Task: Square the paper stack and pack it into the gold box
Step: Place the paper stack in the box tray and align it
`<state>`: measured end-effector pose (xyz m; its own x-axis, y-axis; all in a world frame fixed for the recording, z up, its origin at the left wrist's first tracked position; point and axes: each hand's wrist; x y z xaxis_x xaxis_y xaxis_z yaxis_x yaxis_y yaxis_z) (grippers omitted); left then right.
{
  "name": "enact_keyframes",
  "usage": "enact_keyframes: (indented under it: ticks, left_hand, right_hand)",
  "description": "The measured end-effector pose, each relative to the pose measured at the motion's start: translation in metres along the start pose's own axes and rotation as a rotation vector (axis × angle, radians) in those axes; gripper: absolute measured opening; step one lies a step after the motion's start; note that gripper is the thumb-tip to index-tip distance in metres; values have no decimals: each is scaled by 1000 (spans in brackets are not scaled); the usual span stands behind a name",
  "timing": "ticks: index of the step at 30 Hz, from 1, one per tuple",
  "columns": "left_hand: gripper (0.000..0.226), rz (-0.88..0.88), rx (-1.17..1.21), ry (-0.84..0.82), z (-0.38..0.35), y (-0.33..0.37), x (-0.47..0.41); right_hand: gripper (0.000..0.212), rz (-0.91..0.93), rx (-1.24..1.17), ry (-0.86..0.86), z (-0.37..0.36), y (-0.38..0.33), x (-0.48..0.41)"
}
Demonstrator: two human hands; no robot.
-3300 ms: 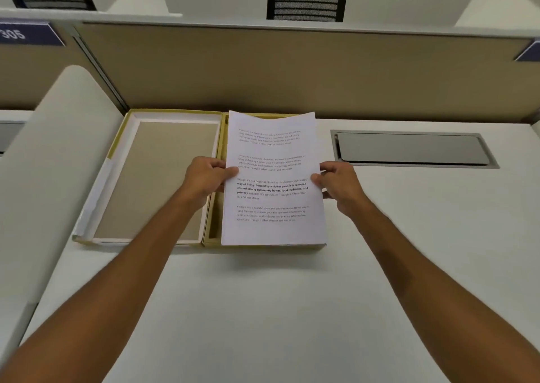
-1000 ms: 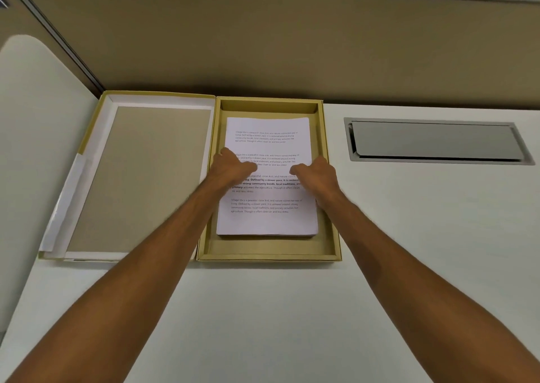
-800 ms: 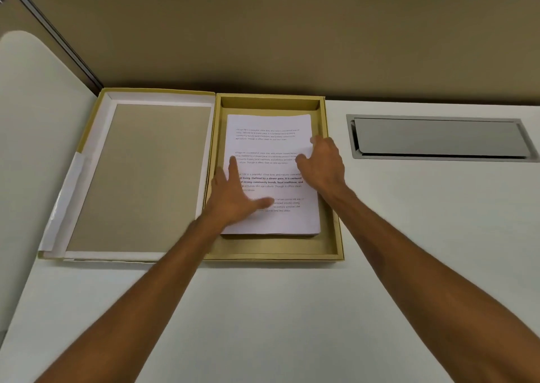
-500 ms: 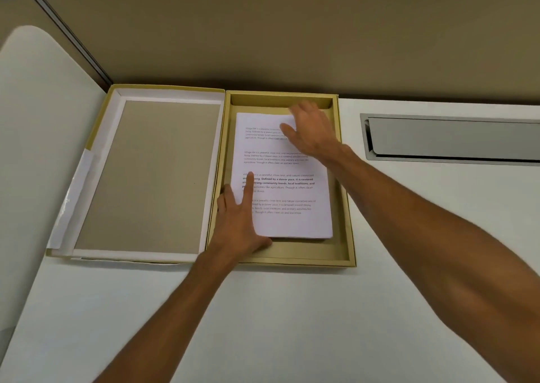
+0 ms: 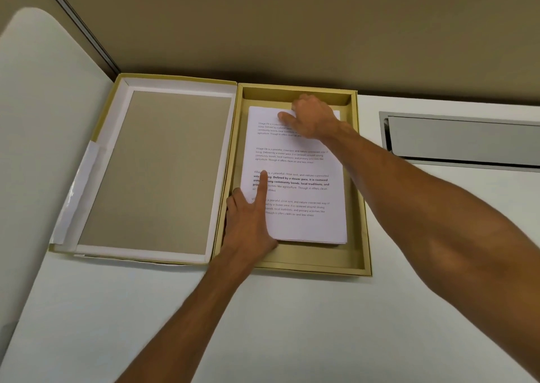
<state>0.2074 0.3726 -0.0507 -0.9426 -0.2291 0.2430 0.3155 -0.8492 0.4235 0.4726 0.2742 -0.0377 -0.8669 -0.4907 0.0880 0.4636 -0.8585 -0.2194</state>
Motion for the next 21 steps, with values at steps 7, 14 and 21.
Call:
enact_keyframes:
  ticks: [7,14,21]
  left_hand:
    - [136,-14,-27,-30,5,0,0]
    - [137,0,-31,-38,7,3,0]
    - [147,24,-35,-99,15,7,1]
  right_hand:
    - [52,-2,6,-23,3,2,-8]
    - [54,31,24,-6,1,1,-3]
    - [60,-12,7,-7,12,-2,6]
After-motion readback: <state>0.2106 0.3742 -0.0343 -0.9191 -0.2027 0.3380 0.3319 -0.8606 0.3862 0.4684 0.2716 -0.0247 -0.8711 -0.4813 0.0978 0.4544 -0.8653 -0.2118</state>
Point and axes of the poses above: each hand's wrist, its own x-axis away from the middle knuckle, its own z-axis out of the back of the hand, y = z × x, and after that the axes turned 4 degrees about y, right-handed
